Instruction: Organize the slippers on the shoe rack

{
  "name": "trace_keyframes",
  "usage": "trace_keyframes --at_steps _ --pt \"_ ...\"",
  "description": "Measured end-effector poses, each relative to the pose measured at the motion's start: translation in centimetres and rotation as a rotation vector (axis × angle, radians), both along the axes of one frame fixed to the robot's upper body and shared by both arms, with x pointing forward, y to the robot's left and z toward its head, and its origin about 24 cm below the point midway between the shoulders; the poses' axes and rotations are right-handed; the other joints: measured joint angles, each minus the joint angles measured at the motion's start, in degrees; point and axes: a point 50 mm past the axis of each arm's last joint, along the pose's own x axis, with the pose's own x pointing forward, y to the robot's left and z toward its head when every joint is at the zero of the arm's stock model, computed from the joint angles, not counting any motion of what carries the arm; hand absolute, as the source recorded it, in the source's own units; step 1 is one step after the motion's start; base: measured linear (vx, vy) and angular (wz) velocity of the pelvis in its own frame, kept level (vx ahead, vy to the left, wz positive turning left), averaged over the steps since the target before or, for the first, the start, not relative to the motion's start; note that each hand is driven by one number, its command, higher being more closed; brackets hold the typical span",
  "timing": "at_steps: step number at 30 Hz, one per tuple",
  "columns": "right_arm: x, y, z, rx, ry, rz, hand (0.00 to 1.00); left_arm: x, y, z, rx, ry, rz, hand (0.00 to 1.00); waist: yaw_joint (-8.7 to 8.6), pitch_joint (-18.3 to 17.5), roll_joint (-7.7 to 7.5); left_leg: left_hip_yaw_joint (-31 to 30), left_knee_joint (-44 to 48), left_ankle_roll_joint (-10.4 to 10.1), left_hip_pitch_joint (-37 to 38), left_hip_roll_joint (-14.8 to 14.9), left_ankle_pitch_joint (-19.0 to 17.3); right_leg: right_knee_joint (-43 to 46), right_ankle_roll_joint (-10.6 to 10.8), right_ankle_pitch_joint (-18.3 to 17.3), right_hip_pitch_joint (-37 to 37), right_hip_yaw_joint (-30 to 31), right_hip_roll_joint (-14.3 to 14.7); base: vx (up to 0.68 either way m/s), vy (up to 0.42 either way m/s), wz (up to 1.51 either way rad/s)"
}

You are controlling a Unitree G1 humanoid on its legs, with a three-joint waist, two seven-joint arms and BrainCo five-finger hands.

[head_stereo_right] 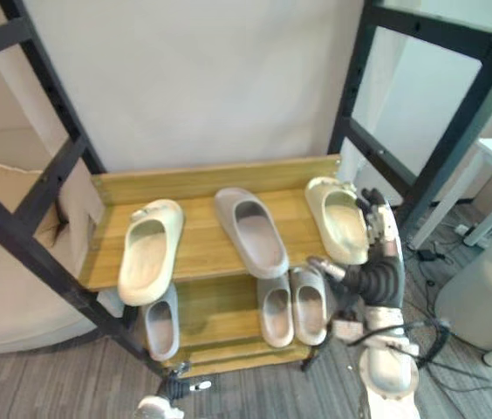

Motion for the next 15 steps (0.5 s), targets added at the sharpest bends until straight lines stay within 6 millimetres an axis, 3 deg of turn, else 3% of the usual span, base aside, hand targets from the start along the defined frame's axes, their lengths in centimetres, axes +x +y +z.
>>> trace_keyframes --at_steps 15 --pt "5.5 -1.7 -1.1 0.001 0.1 0.037 0.0 1.1 2.6 0.2 0.07 -0.006 -0.032 0.0 1.16 2.33 -1.71 -5.36 -0.28 0.45 -1.66 -1.07 0.79 -3.1 -0.74 1.02 1.44 -1.93 -0.02 0.01 0.004 0.11"
